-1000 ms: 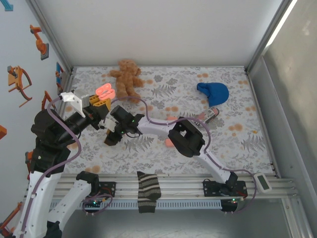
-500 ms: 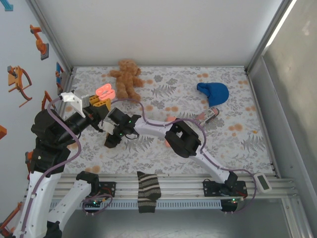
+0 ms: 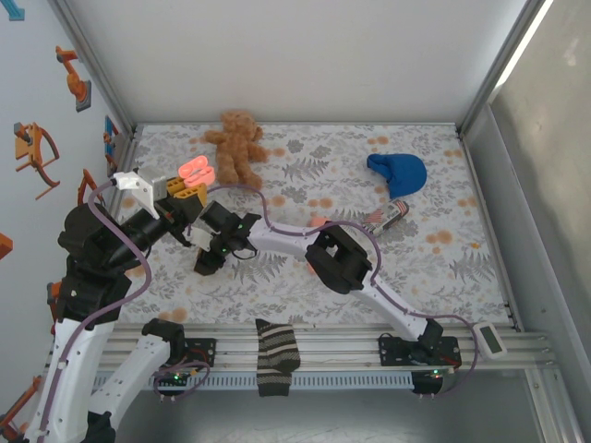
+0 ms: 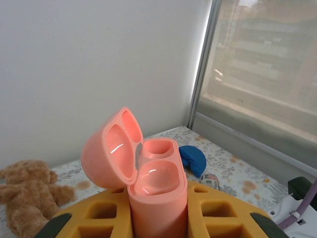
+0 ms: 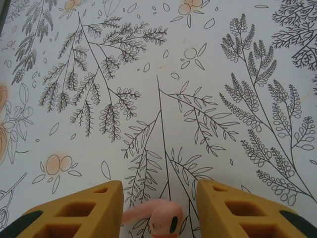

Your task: Insert the wireless bluetooth earbuds into the charging case

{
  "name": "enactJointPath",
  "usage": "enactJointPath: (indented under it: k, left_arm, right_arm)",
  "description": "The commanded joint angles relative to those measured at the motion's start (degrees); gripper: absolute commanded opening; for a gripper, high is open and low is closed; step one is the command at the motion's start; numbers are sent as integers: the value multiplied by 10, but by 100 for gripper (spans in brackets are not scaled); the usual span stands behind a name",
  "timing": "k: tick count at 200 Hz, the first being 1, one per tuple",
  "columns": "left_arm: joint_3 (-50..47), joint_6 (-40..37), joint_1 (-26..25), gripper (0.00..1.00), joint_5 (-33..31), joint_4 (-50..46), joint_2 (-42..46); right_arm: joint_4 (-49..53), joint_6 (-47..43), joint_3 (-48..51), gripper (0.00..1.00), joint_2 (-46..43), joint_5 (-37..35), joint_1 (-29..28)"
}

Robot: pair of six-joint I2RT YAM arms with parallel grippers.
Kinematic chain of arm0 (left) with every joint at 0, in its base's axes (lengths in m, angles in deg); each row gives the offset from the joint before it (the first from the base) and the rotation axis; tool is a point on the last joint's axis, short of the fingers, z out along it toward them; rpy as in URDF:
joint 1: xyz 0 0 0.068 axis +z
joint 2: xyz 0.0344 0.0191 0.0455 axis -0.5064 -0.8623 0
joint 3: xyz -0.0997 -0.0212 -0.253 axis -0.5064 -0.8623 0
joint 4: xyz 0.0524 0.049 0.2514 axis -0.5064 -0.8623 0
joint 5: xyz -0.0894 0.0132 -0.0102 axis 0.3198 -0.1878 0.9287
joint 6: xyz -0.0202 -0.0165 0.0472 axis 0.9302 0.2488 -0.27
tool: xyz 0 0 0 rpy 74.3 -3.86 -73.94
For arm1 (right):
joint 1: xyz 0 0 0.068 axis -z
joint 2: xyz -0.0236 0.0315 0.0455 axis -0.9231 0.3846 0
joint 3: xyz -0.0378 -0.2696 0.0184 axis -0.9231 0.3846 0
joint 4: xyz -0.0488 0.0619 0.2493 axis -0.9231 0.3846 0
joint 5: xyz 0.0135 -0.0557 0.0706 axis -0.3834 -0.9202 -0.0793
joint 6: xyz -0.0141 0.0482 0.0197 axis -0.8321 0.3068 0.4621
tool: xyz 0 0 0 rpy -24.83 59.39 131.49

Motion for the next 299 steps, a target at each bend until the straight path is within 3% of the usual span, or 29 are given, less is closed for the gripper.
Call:
enactJointPath:
  k: [1, 56, 213, 259, 299]
  left_arm:
    - [1, 6, 2, 2, 5, 5, 4]
    - [0, 7, 2, 2, 4, 6, 3]
    - [-7, 9, 2, 1, -6, -4, 9]
    - [-16, 11, 2, 1, -12, -11, 15]
    - [-33, 21, 2, 1, -16, -17, 21]
  right_arm:
    - [28, -13, -12, 40, 14, 5, -3]
    - [29, -17, 2, 29, 2, 10, -3]
    - [-49, -30, 113, 16, -95, -8, -3]
    - [-98, -20, 176, 16, -155, -31, 1]
    - [-135, -27, 289, 16, -263, -85, 11]
